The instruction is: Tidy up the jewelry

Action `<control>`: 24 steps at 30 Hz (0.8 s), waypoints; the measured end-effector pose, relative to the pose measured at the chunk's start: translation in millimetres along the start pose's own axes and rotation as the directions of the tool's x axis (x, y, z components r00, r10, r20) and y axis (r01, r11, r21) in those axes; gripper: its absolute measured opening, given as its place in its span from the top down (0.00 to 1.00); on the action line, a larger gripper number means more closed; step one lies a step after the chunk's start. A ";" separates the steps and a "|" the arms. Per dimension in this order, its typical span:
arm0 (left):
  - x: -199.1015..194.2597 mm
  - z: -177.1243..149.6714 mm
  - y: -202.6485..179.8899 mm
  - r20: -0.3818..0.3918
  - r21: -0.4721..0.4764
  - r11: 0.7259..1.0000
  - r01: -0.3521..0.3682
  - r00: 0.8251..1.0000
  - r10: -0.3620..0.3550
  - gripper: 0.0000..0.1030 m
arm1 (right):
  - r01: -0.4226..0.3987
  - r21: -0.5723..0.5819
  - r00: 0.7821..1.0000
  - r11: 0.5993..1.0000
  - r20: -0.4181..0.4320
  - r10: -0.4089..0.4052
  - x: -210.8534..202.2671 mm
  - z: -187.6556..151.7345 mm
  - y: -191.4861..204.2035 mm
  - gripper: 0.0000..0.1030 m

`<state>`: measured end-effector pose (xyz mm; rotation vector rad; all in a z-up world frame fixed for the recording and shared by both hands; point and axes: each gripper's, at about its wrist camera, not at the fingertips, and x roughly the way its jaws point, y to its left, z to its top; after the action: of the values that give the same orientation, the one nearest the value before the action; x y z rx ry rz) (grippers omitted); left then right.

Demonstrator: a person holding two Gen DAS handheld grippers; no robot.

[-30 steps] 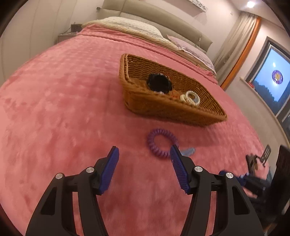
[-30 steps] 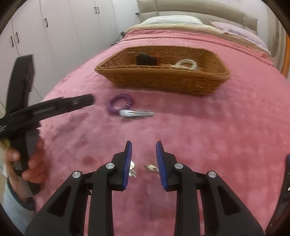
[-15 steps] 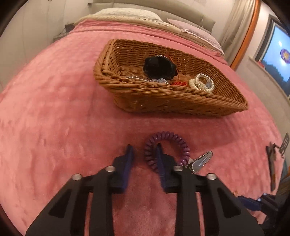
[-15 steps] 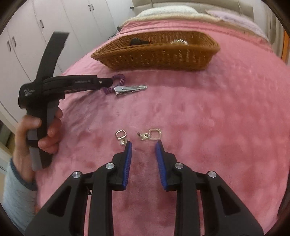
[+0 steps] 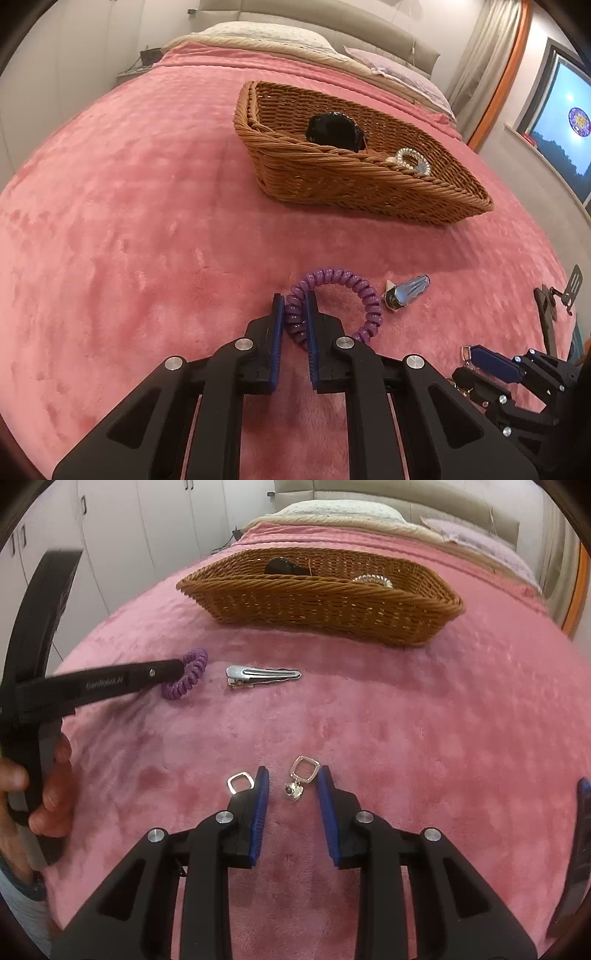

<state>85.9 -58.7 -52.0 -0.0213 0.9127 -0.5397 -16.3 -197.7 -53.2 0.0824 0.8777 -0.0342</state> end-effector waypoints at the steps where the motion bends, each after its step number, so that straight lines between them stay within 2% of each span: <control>1: -0.3 -0.9 -0.4 0.005 0.004 1.000 -0.001 1.000 0.001 0.91 | 0.017 -0.010 1.000 1.000 0.007 -0.017 -1.9 -2.4 2.2 0.91; 5: -6.6 -6.8 -2.2 0.032 0.011 1.000 0.006 0.999 -0.006 0.91 | 0.022 -0.026 0.999 0.999 0.035 -0.021 -9.7 -10.9 4.9 0.91; 8: -8.9 -10.1 -6.5 0.034 0.021 0.999 -0.024 0.999 0.024 0.91 | 0.021 -0.030 0.999 0.999 0.046 -0.019 -14.8 -11.4 6.1 0.91; 11: -16.8 -12.2 -10.2 0.055 0.031 0.999 -0.024 0.998 0.022 0.91 | 0.000 -0.006 0.998 1.000 0.066 0.000 -26.1 -7.4 0.8 0.91; 19: -51.4 -4.7 -27.5 0.155 0.073 0.995 -0.067 0.986 0.055 0.91 | -0.110 0.055 0.983 0.992 0.154 0.101 -68.0 18.7 -11.9 0.91; 24: -78.6 21.9 -38.0 0.239 0.076 0.996 -0.053 0.970 0.034 0.91 | -0.117 0.051 0.962 0.992 0.252 0.100 -94.5 51.8 -19.3 0.91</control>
<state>47.6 -60.6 29.4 0.0089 0.6553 -0.5211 -38.1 -221.8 51.3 0.1840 0.6194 0.0290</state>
